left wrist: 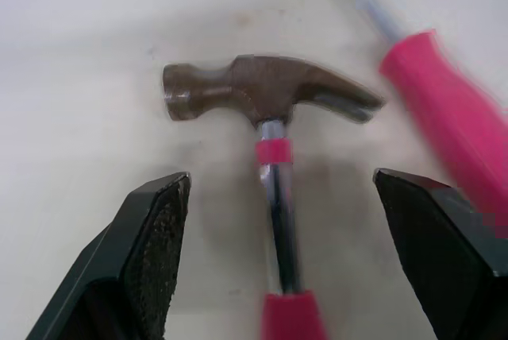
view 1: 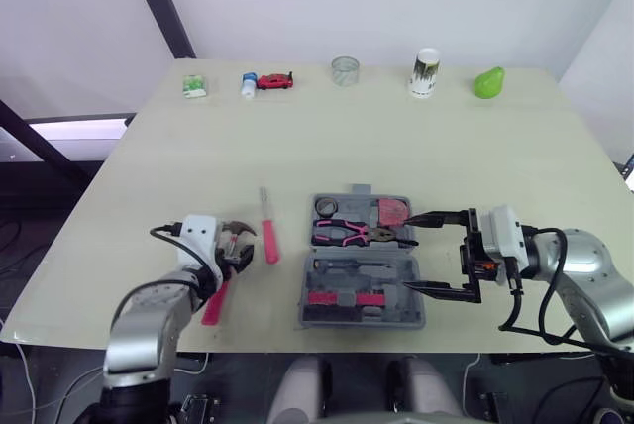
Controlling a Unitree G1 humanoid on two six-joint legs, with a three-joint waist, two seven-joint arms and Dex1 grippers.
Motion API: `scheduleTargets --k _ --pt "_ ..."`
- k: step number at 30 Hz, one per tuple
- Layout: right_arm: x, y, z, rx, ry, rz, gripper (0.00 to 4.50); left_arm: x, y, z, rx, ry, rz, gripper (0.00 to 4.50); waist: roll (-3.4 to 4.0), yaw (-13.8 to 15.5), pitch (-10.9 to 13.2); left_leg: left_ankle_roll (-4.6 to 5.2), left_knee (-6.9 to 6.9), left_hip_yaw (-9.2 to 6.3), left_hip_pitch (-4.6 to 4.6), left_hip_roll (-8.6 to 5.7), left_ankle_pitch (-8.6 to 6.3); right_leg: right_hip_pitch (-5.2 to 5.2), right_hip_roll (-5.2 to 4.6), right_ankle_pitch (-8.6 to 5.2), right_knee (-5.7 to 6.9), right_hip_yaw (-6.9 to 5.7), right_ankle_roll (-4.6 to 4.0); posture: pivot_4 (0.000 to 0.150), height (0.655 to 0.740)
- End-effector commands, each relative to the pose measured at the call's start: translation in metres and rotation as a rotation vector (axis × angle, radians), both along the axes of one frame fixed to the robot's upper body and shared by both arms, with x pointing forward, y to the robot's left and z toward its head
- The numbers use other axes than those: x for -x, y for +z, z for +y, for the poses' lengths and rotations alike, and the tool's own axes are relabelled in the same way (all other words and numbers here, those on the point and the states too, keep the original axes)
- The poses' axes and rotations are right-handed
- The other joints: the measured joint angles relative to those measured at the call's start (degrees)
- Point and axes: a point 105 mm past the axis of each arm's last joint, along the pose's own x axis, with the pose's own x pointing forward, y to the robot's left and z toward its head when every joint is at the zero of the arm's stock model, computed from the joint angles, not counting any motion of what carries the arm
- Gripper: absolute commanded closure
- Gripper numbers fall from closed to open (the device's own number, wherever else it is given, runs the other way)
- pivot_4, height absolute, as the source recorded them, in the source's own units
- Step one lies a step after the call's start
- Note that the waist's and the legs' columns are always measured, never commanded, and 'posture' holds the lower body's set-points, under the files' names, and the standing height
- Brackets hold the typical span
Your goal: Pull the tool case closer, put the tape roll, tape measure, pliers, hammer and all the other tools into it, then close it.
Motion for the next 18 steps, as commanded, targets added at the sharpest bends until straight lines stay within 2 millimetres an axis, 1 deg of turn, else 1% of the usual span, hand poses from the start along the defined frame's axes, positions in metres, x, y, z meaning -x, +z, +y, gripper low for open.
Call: scheduleTargets --k 1,4,9,15,17,18 --pt "0.004 0.008 0.002 -0.015 0.014 -0.046 0.0 -0.008 0.017 0.002 -0.009 0.026 -0.171 0.58 0.0 0.02 0.0 0.0 0.0 -0.06 -0.02 0.0 0.0 0.01 0.0 0.01 -0.01 -0.05 -0.01 0.15 0.74" --pt "0.002 0.01 0.002 -0.013 0.008 -0.056 0.0 -0.011 0.011 0.004 -0.023 0.048 -0.212 0.58 0.04 -0.01 -0.03 0.02 -0.01 -0.04 0.0 0.0 -0.01 0.01 0.05 0.03 -0.01 -0.06 -0.05 0.15 0.74" --pt "0.001 0.011 0.001 -0.011 0.002 -0.064 0.0 -0.01 -0.003 0.012 -0.043 0.085 -0.185 0.58 0.04 -0.09 -0.03 0.04 -0.02 -0.04 -0.01 0.0 -0.02 0.01 0.21 0.03 -0.02 -0.16 -0.04 0.15 0.74" --pt "0.002 0.012 0.001 -0.014 0.001 -0.066 0.0 -0.01 -0.01 0.013 -0.037 0.072 -0.157 0.58 0.04 -0.07 -0.03 0.04 -0.02 -0.02 0.0 -0.02 -0.02 0.01 0.26 0.03 -0.02 -0.25 -0.03 0.15 0.74" --pt "0.001 0.012 0.001 -0.016 0.0 -0.067 0.0 -0.013 -0.009 0.011 -0.015 0.06 -0.166 0.58 0.07 -0.04 -0.04 0.04 -0.02 -0.02 0.01 -0.02 -0.02 0.01 0.27 0.03 -0.01 -0.25 -0.03 0.15 0.74" --pt "0.001 0.012 0.001 -0.015 -0.001 -0.068 0.0 -0.014 -0.008 0.011 -0.011 0.06 -0.168 1.08 0.07 -0.02 -0.04 0.04 -0.02 -0.02 0.02 -0.02 -0.02 0.02 0.27 0.03 0.0 -0.26 -0.03 0.15 0.74"
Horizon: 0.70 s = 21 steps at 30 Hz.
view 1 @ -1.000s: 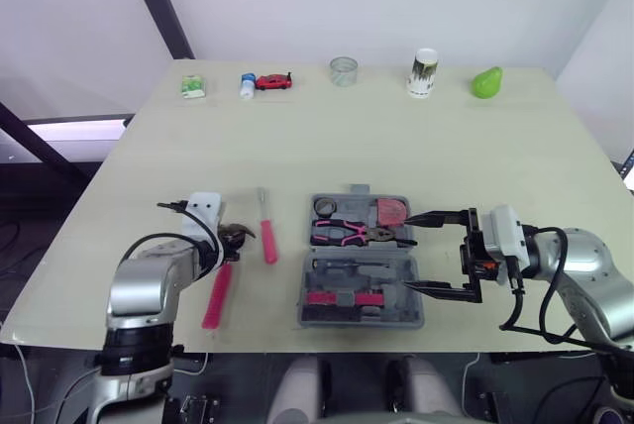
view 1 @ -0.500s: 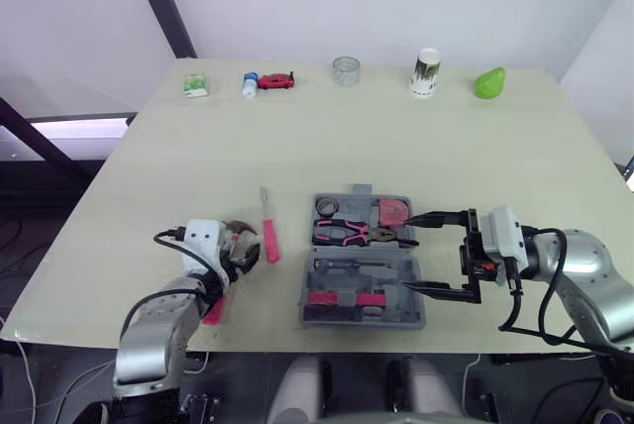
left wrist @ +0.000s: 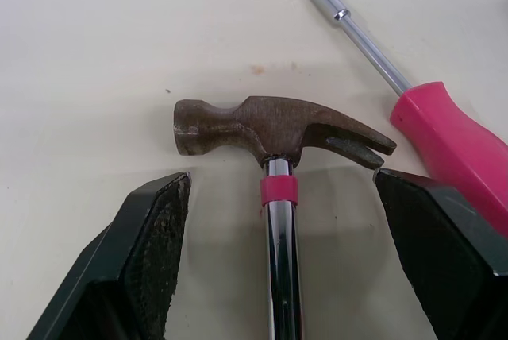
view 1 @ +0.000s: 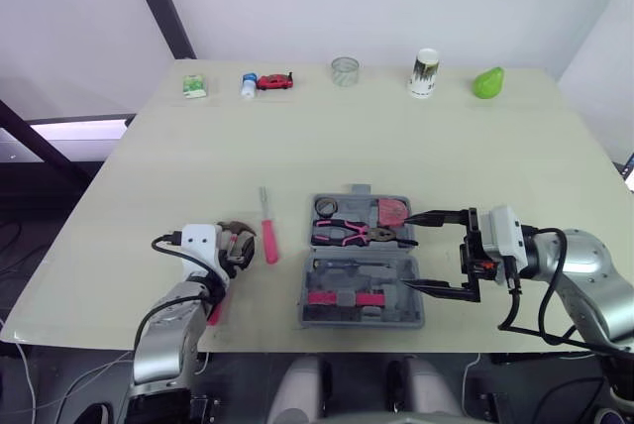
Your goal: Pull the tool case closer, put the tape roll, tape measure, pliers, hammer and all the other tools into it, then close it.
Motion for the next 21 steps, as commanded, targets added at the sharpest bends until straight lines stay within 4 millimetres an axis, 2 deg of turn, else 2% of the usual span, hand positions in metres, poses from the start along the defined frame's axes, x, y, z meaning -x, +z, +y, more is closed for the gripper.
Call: scheduleTargets --k 1,6,7,8,16,21 --pt "0.0022 0.0115 0.0008 -0.014 0.012 -0.063 0.0 -0.0016 0.0021 0.0027 0.01 0.001 -0.013 1.31 0.0 0.02 0.0 0.0 0.0 -0.01 0.0 0.0 0.0 0.0 0.0 0.0 0.0 -0.01 0.0 0.15 0.74" --pt "0.0017 0.0117 0.0009 -0.016 0.007 -0.068 0.0 -0.0021 0.0014 0.0025 0.025 0.011 -0.013 3.83 0.0 0.01 0.0 0.0 0.0 -0.01 0.0 0.0 0.0 0.01 0.0 0.0 0.0 -0.01 0.0 0.15 0.74" --pt "0.0016 0.0117 0.0008 -0.016 0.006 -0.068 0.0 -0.0022 0.0015 0.0025 0.022 0.01 -0.014 4.28 0.0 0.03 0.0 0.0 0.0 -0.01 0.0 0.0 0.0 0.01 0.0 0.0 0.0 -0.01 0.0 0.15 0.74" --pt "0.0016 0.0114 0.0008 -0.016 0.006 -0.068 0.0 -0.0022 0.0016 0.0026 0.019 0.009 -0.014 4.49 0.0 0.01 0.0 0.0 0.0 -0.01 0.0 0.0 0.0 0.01 0.0 0.0 0.0 -0.01 0.0 0.15 0.74" --pt "0.0015 0.0112 0.0012 -0.017 0.004 -0.071 0.0 0.0001 -0.0013 0.0041 0.017 0.007 -0.004 4.49 0.01 0.01 0.0 0.0 0.0 -0.01 0.01 0.0 0.0 0.01 0.0 0.0 0.0 -0.01 0.0 0.15 0.74" --pt "0.0006 0.012 0.0024 -0.02 0.007 -0.072 0.0 -0.0007 0.0039 0.0067 0.006 -0.001 -0.022 4.49 0.01 -0.01 0.0 0.0 0.0 -0.01 0.01 0.0 0.0 0.01 0.0 0.0 0.0 -0.01 0.0 0.15 0.74"
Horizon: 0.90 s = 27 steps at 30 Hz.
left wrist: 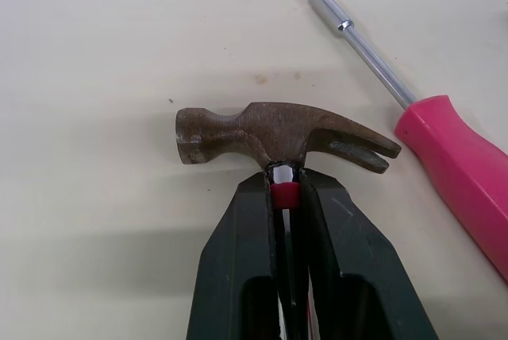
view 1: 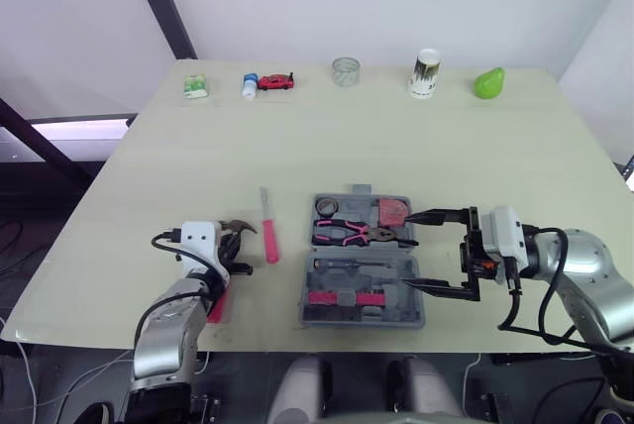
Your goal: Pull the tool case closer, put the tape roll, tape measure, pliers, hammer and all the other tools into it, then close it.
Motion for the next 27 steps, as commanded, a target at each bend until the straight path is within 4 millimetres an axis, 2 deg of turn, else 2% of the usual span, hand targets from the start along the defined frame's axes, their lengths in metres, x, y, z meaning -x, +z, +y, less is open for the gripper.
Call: scheduleTargets --k 1,5,8,11,15,20,27 --pt "0.001 0.011 0.003 -0.017 0.012 -0.053 0.0 0.001 0.006 0.005 -0.015 -0.007 -0.019 4.49 0.0 0.0 0.0 0.0 0.0 0.0 0.0 0.0 0.0 0.0 0.0 0.0 0.0 0.0 0.0 0.15 0.74" --pt "0.001 0.013 0.003 -0.032 0.018 -0.056 0.0 -0.001 0.021 0.008 -0.041 -0.047 -0.032 4.49 -0.01 -0.04 0.0 0.0 0.0 -0.01 0.0 0.01 0.0 0.0 0.01 0.0 0.0 -0.01 0.0 0.15 0.74" --pt "0.001 0.013 0.002 -0.039 0.017 -0.051 0.0 -0.005 0.042 0.004 -0.092 -0.143 -0.062 4.49 -0.01 -0.06 0.02 0.0 0.0 -0.02 -0.01 0.02 0.0 -0.01 0.06 0.0 0.0 -0.01 -0.01 0.15 0.74" --pt "-0.001 0.012 0.001 -0.044 0.007 -0.045 0.0 -0.007 0.06 -0.002 -0.136 -0.268 -0.073 4.49 -0.02 0.06 0.02 -0.01 0.0 -0.03 -0.02 0.02 0.0 0.0 0.06 0.0 -0.02 -0.02 0.0 0.15 0.74" --pt "-0.006 0.016 0.001 -0.076 -0.009 -0.048 0.0 -0.004 0.088 -0.021 -0.164 -0.5 -0.084 4.49 -0.02 -0.07 0.04 -0.01 -0.02 0.0 -0.03 0.02 0.0 -0.01 0.03 0.0 -0.08 0.0 0.0 0.15 0.74" --pt "-0.008 0.015 -0.009 -0.058 -0.028 -0.055 0.0 -0.003 0.118 -0.07 -0.218 -0.897 -0.066 4.49 0.0 0.24 0.05 -0.02 -0.02 -0.04 -0.1 0.01 0.01 -0.01 0.11 0.0 -0.13 -0.07 0.0 0.15 0.74" --pt "-0.01 0.015 -0.021 -0.045 -0.092 -0.073 0.0 0.006 0.122 -0.132 -0.24 -1.27 -0.014 4.49 0.02 -0.35 0.07 -0.02 -0.04 0.13 -0.12 -0.04 0.01 -0.01 0.34 0.02 -0.33 0.12 0.05 0.15 0.74"
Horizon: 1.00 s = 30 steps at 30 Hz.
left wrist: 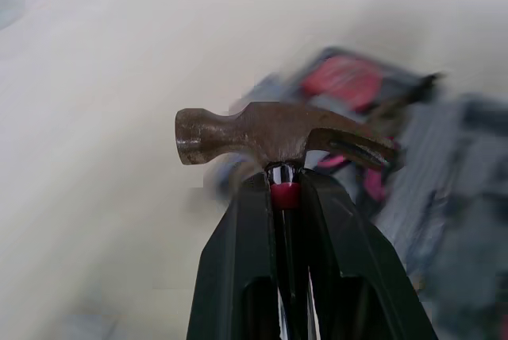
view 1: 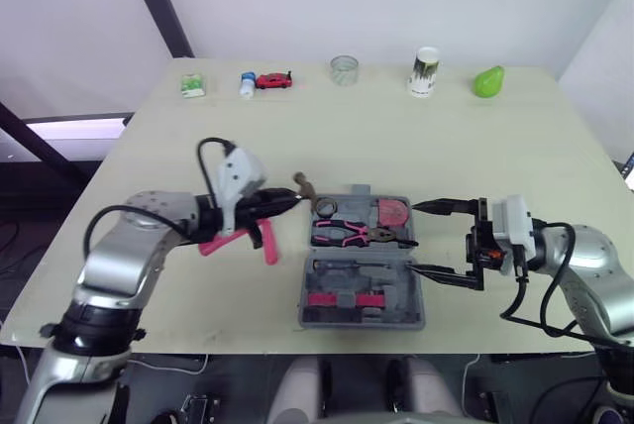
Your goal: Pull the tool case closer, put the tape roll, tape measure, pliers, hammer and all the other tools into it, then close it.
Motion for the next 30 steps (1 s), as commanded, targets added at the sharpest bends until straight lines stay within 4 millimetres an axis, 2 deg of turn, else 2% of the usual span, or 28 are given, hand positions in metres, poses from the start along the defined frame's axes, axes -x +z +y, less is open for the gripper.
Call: scheduleTargets --k 1,5,8,12,21,25,30 --pt "0.001 0.008 -0.009 0.003 -0.035 -0.052 0.0 0.008 0.008 -0.028 -0.015 -0.172 0.002 4.49 0.02 0.07 0.01 0.0 -0.02 0.0 0.0 0.01 0.0 -0.01 0.04 0.0 0.0 0.01 0.0 0.15 0.74" --pt "0.006 0.006 -0.014 -0.002 -0.057 -0.048 0.0 0.005 0.003 -0.056 -0.057 -0.299 0.016 4.49 0.02 0.28 0.01 0.02 -0.01 -0.02 -0.01 0.01 -0.01 -0.02 0.1 -0.01 0.02 0.02 -0.01 0.15 0.74" --pt "0.02 0.0 -0.027 0.013 -0.075 -0.007 0.0 0.002 -0.004 -0.078 -0.116 -0.382 0.031 4.49 0.02 0.61 0.02 0.03 0.03 -0.06 -0.05 -0.05 -0.01 0.0 0.09 -0.01 0.0 0.01 0.01 0.15 0.74" --pt "0.03 -0.005 -0.045 0.052 -0.098 0.029 0.0 0.003 -0.013 -0.089 -0.177 -0.444 0.028 4.49 0.05 0.03 0.03 0.05 0.03 -0.01 -0.06 -0.09 -0.02 0.0 0.08 -0.01 -0.04 0.12 0.02 0.15 0.74" --pt "0.042 -0.014 -0.078 0.138 -0.147 0.06 0.0 0.025 -0.039 -0.114 -0.274 -0.523 0.073 4.49 0.06 0.32 0.03 0.06 0.05 -0.05 0.01 0.01 -0.03 0.0 0.25 -0.01 0.02 0.22 0.02 0.15 0.74" --pt "0.043 -0.018 -0.077 0.139 -0.158 0.055 0.0 0.037 -0.047 -0.128 -0.302 -0.563 0.132 4.49 0.06 0.36 0.03 0.06 0.06 -0.04 0.01 0.01 -0.03 0.0 0.25 -0.01 0.02 0.23 0.02 0.15 0.74" --pt "0.044 -0.02 -0.071 0.121 -0.165 0.052 0.0 0.044 -0.061 -0.133 -0.365 -0.571 0.157 4.49 0.07 0.25 0.03 0.06 0.06 -0.05 0.02 0.01 -0.03 0.0 0.27 -0.01 0.02 0.24 0.02 0.15 0.74"
